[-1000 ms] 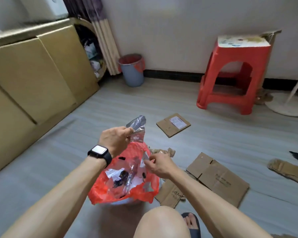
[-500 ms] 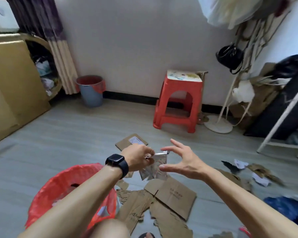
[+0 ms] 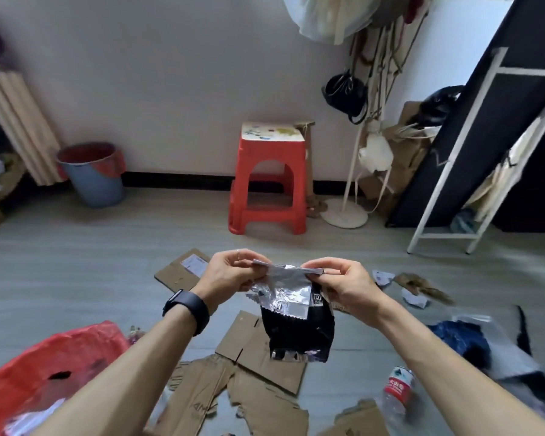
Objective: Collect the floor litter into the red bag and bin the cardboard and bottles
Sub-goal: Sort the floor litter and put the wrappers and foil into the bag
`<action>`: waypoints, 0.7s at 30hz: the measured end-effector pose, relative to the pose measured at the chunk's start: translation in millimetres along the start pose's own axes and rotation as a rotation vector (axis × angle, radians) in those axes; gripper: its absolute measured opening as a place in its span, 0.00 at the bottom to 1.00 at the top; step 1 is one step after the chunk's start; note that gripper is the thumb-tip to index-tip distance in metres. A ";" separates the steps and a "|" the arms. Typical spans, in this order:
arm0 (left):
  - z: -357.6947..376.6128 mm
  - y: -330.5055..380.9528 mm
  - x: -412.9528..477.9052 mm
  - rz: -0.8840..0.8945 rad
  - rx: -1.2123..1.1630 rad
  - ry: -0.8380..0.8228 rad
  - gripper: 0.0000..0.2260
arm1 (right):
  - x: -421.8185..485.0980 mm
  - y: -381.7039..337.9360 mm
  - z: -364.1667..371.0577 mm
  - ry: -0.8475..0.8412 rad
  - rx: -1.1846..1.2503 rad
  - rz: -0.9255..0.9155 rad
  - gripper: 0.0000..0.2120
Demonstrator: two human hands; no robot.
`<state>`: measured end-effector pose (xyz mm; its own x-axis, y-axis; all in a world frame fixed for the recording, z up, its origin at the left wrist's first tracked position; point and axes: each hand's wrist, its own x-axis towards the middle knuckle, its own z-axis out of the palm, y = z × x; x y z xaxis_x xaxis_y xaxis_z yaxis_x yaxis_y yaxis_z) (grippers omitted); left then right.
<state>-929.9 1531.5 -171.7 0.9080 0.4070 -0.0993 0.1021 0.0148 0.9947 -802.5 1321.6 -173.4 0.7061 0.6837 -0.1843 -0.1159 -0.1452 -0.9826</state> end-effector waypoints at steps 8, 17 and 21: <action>8.1 -0.3 0.7 -0.254 -0.080 -0.173 0.13 | 4.2 4.9 0.9 0.091 -0.044 -0.106 0.14; 18.8 -2.3 1.0 -0.118 -0.077 0.077 0.09 | 2.4 5.5 10.0 0.058 0.108 0.044 0.13; 11.9 0.8 -5.9 -0.265 -0.136 -0.083 0.08 | 3.6 7.0 8.6 0.152 0.150 -0.033 0.08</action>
<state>-930.4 1518.3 -170.6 0.8878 0.2968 -0.3518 0.2894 0.2345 0.9281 -806.8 1329.2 -181.2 0.8070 0.5693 -0.1571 -0.1855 -0.0083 -0.9826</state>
